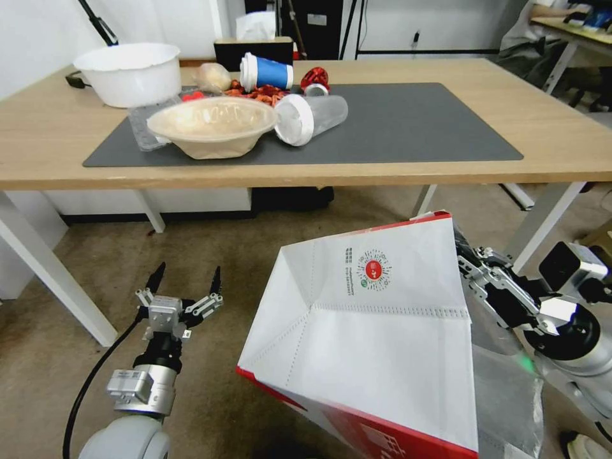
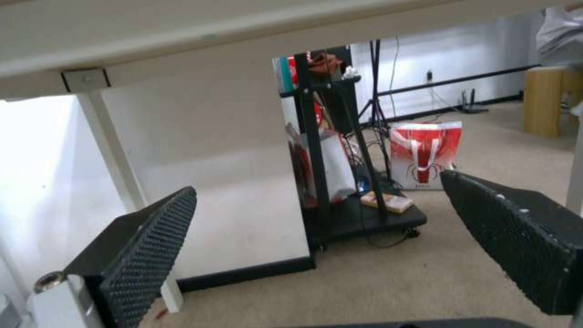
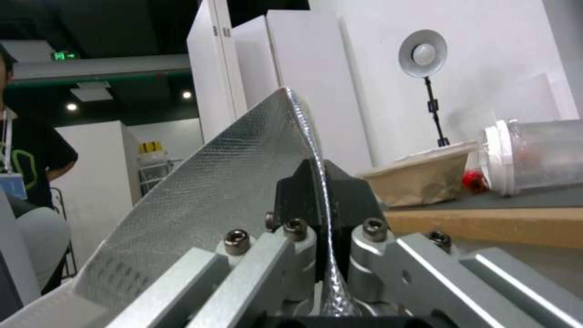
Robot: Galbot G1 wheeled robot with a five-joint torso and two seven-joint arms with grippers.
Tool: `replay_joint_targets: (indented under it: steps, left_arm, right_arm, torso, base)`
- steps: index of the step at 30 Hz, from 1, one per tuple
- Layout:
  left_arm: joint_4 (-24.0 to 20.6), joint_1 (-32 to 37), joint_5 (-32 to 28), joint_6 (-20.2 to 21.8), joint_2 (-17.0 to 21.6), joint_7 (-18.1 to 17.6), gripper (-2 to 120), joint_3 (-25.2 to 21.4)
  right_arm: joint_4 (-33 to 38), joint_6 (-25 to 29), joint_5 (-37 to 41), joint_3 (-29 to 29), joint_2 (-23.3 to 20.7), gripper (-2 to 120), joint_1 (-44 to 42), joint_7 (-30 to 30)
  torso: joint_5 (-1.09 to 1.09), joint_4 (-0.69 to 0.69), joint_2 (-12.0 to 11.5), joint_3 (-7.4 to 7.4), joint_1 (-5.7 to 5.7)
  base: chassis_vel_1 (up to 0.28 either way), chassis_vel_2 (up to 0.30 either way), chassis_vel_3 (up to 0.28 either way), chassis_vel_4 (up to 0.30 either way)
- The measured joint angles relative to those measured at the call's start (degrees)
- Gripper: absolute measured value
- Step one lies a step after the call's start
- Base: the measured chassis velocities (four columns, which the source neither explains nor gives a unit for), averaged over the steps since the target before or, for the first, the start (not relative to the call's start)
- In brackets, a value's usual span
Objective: Pick up the food delivery bag from the floor and place it on the table.
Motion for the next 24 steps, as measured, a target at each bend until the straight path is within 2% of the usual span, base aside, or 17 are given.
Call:
replay_joint_targets:
  steps: [24]
  left_arm:
    - [-0.4, 0.3, 0.6, 0.0, -0.7, -0.2, 100, 0.0]
  right_arm:
    - [-0.7, -0.1, 0.1, -0.2, -0.2, 0, 0.8, -0.4]
  torso:
    - [0.0, 0.01, 5.4, 3.76, 1.67]
  base:
    - [0.0, 0.0, 0.0, 0.0]
